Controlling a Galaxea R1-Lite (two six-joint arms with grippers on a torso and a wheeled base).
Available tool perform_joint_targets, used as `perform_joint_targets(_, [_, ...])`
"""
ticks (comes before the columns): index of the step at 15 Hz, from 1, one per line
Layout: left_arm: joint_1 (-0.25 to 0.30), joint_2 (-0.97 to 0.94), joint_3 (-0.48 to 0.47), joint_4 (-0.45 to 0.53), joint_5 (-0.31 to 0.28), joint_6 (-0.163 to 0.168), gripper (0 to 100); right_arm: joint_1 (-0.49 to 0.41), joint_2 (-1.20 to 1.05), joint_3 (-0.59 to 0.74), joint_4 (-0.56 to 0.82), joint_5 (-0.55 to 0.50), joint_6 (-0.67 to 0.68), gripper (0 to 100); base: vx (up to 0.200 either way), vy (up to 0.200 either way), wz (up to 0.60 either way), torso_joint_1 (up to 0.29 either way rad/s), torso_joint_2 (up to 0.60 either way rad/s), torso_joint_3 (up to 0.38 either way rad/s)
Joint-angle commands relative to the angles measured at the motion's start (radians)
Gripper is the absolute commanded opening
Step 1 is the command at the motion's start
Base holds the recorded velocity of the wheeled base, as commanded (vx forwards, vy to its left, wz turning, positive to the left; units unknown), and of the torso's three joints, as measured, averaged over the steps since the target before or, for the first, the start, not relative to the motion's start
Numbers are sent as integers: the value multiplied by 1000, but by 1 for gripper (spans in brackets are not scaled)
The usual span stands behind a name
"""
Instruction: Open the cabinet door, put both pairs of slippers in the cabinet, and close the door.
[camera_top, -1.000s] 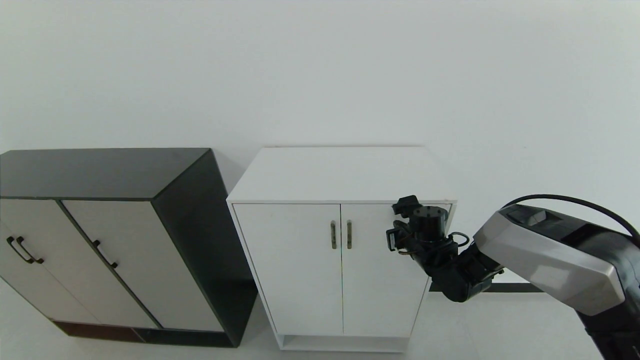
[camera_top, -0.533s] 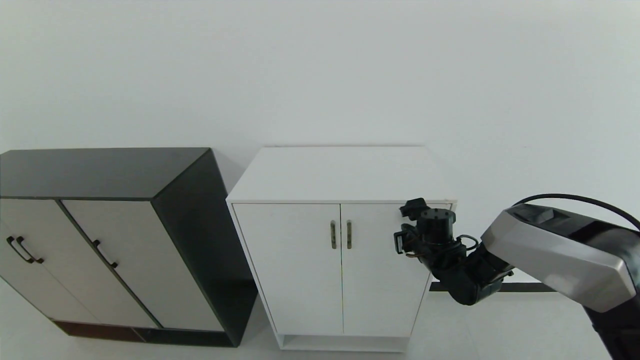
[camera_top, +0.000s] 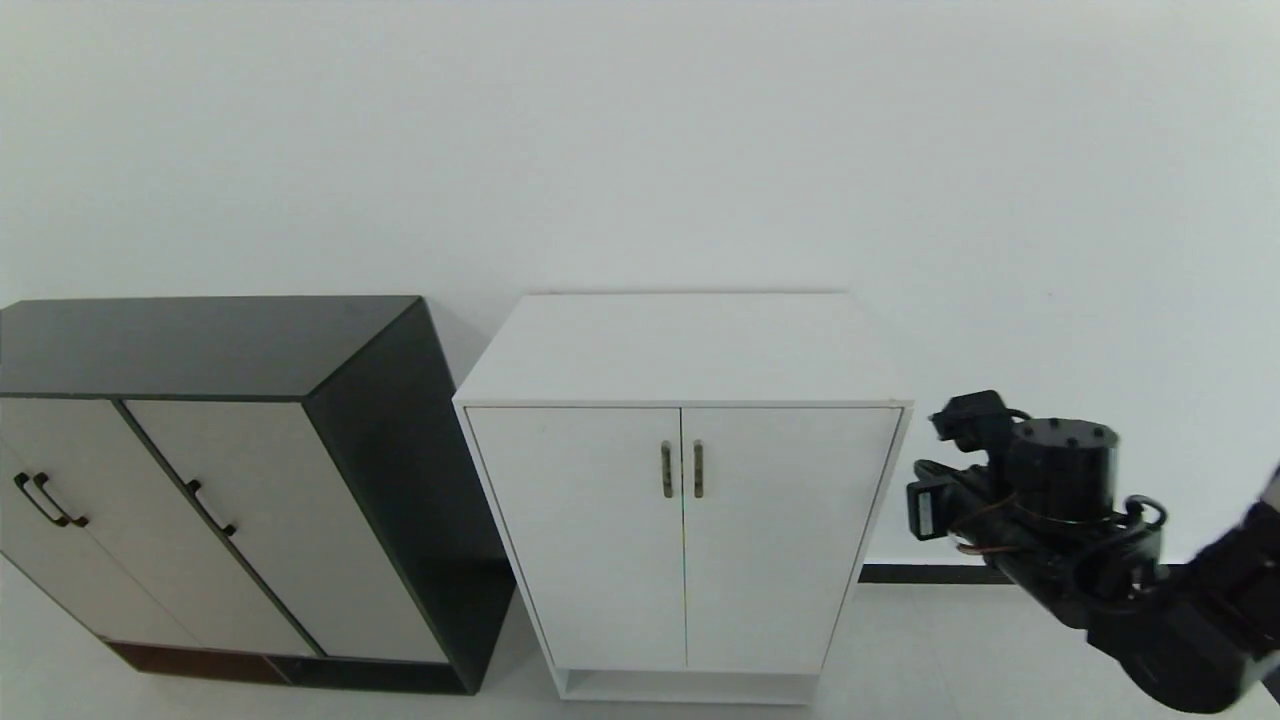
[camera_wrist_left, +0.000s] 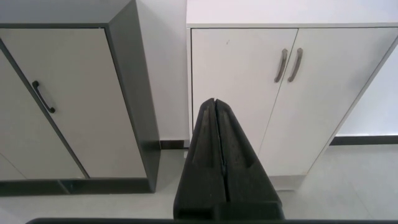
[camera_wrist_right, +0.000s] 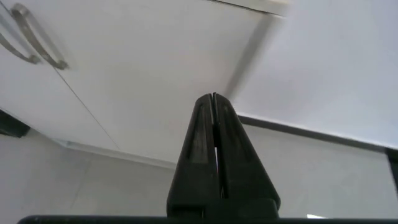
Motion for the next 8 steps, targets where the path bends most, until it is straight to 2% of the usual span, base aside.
perform_joint_targets(1, [0,0,0,0,0,0,0,-87,-248,179,1,-23,-7,0,0,0,0,0,0,0])
perform_joint_targets(2, [0,0,0,0,0,0,0,-179,-383,311,5,-26,-33,0,0,0,0,0,0,0])
perform_joint_targets(3, [0,0,0,0,0,0,0,-223,-449,380,5,-23,-47,0,0,0,0,0,0,0])
perform_joint_targets(5, [0,0,0,0,1,-2,0,-259,-613,538,5,-10,-50,0,0,0,0,0,0,0])
perform_joint_targets(6, [0,0,0,0,1,-2,0,-259,-712,538,110,-9,-25,0,0,0,0,0,0,0])
perform_joint_targets(8, [0,0,0,0,4,-7,0,-259,-1038,512,487,37,1,0,0,0,0,0,0,0])
